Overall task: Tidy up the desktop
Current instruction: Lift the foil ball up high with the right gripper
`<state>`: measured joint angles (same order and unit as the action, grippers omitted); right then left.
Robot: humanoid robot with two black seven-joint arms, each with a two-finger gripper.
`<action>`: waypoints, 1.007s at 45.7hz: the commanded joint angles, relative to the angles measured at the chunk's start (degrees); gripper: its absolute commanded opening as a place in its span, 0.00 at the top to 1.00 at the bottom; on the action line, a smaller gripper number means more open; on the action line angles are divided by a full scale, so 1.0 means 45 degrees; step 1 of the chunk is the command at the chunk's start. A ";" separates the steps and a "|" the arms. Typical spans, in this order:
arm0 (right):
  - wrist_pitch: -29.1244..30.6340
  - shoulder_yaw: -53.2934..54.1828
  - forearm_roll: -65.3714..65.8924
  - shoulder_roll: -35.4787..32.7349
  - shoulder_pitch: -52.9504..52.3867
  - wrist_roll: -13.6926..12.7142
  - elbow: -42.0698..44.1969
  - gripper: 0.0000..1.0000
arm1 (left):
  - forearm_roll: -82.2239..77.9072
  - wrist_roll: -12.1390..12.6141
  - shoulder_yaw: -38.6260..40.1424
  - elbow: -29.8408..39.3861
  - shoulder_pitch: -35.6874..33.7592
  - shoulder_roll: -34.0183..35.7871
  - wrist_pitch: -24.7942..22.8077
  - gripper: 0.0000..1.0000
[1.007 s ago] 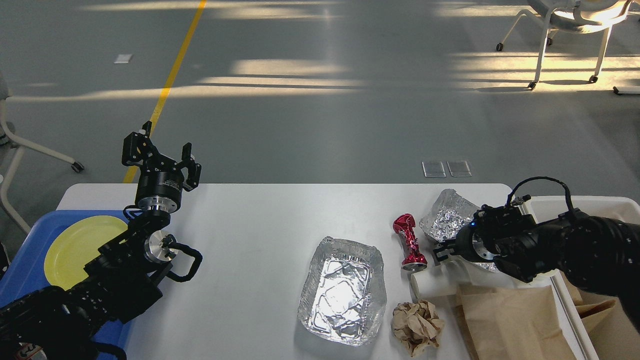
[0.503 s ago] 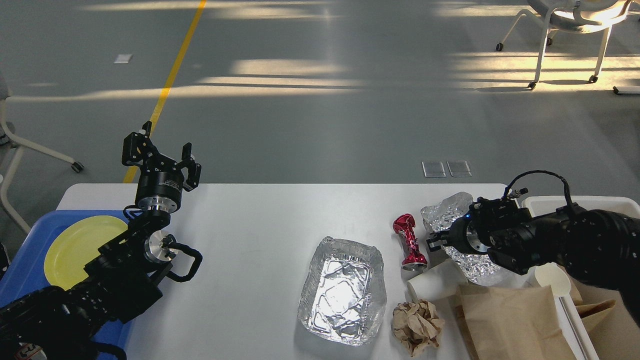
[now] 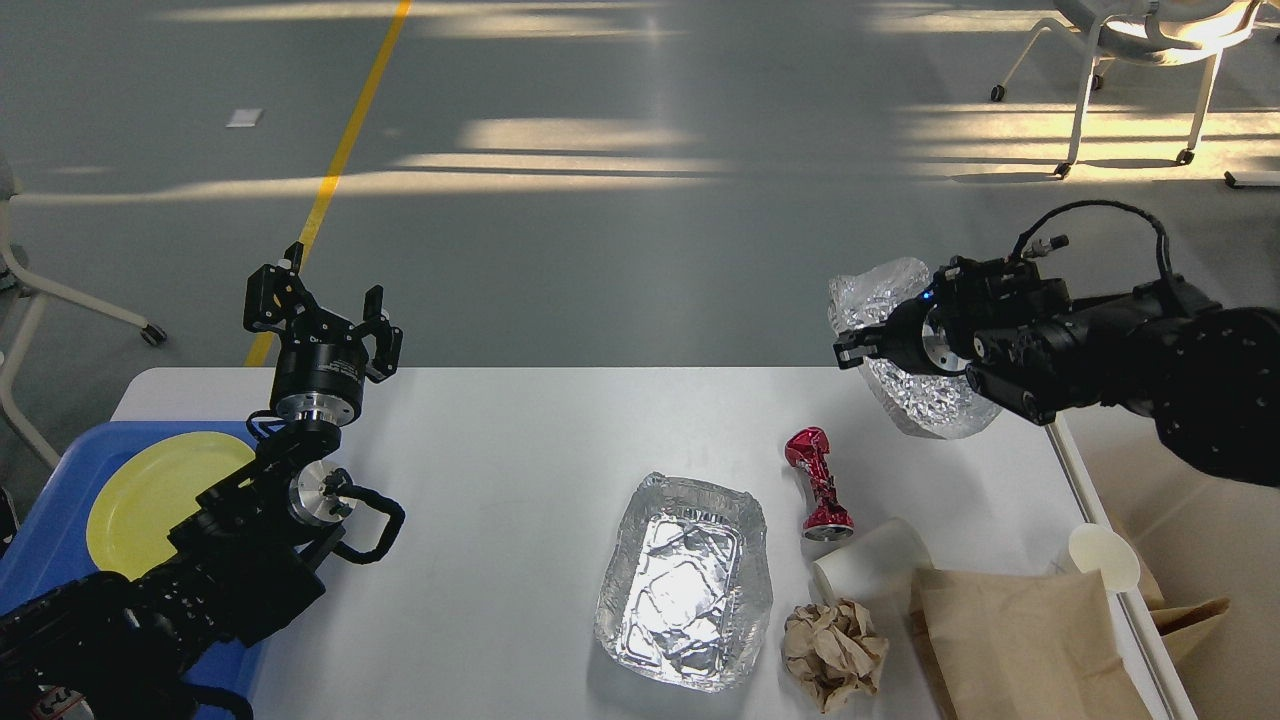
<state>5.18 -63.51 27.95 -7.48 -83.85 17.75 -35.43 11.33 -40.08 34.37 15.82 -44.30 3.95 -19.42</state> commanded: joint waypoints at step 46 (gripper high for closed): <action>1.1072 0.3001 -0.2440 -0.2243 -1.1719 0.1525 -0.1228 1.00 | 0.0002 0.0000 0.0000 0.0000 0.0000 0.0000 0.0000 0.03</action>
<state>54.99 -50.81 16.96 -17.55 -136.37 24.71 -40.93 11.33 -40.08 34.37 15.82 -44.30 3.96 -19.42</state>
